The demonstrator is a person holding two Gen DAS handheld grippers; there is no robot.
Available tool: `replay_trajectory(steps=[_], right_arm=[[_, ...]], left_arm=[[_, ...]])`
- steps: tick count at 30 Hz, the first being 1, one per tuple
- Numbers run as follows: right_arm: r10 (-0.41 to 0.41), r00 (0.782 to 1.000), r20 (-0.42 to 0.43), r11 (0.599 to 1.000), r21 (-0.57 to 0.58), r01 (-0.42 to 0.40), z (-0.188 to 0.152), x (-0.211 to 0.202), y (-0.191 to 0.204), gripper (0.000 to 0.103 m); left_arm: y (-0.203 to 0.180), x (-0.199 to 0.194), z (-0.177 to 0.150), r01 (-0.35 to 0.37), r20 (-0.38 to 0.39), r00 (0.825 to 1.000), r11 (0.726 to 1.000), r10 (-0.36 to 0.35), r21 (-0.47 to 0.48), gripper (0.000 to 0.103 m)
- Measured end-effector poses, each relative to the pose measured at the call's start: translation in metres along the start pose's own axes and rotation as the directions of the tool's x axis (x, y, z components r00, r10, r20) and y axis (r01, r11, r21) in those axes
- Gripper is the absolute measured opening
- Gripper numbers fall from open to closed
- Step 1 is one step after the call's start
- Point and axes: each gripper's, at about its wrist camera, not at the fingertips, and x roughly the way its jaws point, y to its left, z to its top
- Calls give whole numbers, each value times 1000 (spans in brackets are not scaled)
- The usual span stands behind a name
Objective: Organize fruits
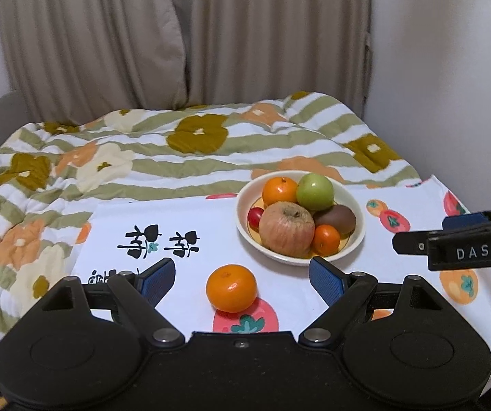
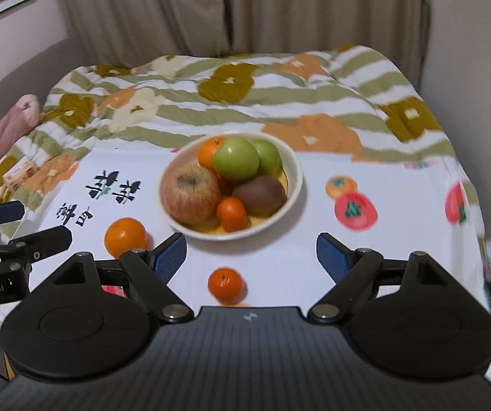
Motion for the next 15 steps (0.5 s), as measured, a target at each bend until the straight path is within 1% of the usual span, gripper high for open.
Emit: replay_trajectory(steps=[5,12,15], right_arm=[[-67,998,-13,993,93,68,-18,3,18,98],[-161,986,-40,975,147,165,-42,28,45,97],[-181,982,-50,970,155,186,-48,41,51,95]], left_arm=[[22,15,-6,77,-27,997,996,-76,53,89],[42,50,-13,160,-67,986,979,-152,126,88],[48,66,-16,194,-84,980,969,-183,154,86]])
